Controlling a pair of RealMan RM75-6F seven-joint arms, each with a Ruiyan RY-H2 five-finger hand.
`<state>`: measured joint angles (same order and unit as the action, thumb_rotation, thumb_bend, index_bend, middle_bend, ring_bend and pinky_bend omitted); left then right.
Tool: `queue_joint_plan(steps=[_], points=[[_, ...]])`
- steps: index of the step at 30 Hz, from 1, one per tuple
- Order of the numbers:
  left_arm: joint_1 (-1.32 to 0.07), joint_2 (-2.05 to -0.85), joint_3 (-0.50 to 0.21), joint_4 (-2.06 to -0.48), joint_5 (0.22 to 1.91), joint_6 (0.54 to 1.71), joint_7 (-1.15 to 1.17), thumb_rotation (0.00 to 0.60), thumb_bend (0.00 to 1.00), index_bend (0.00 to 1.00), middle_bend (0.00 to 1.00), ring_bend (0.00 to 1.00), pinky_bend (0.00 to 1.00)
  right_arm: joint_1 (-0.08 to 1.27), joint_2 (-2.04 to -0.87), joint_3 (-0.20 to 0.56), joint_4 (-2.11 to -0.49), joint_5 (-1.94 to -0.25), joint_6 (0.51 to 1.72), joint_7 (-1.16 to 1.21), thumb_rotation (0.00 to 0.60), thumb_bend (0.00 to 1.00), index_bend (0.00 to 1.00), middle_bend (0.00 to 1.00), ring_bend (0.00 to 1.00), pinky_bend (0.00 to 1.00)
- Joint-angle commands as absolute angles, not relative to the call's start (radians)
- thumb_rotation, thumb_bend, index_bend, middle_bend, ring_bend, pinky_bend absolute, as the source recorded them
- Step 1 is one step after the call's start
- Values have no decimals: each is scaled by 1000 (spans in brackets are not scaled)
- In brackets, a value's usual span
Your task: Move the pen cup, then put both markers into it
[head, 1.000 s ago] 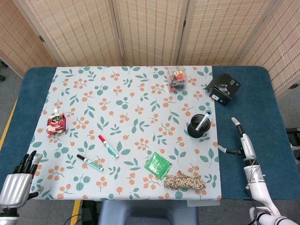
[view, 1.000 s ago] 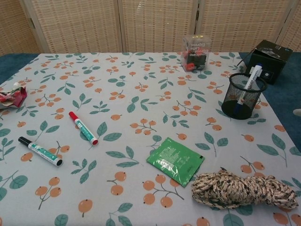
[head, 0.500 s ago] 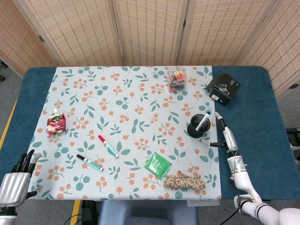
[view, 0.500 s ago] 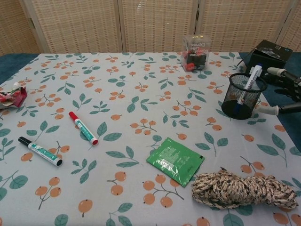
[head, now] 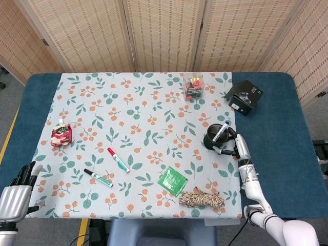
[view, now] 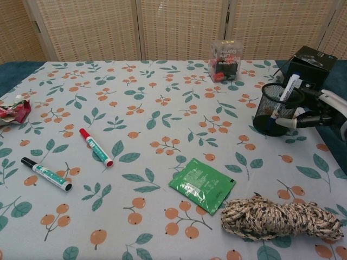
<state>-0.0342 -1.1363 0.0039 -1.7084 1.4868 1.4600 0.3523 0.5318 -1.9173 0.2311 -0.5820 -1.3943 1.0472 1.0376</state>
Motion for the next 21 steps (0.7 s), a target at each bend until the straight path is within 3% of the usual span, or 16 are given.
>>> queue_joint_plan(steps=[1,9,21], points=[[-38,-1138,2,-1705,1481,1455,354,600,107,0,0,19,340,535,-1921,234,-580,-1403,1090,1052,600,268,411,375,322,463],[-41,-1146,6,-1707,1480,1454,369,600,107,0,0,19,340,522,-1868,217,-730,-1442,1199,991,600,275,432,389,328,466],[-50,-1148,7,-1719,1468,1439,368,600,107,0,0,19,340,599,-1857,239,-1000,-1437,1147,817,600,264,432,387,328,466]])
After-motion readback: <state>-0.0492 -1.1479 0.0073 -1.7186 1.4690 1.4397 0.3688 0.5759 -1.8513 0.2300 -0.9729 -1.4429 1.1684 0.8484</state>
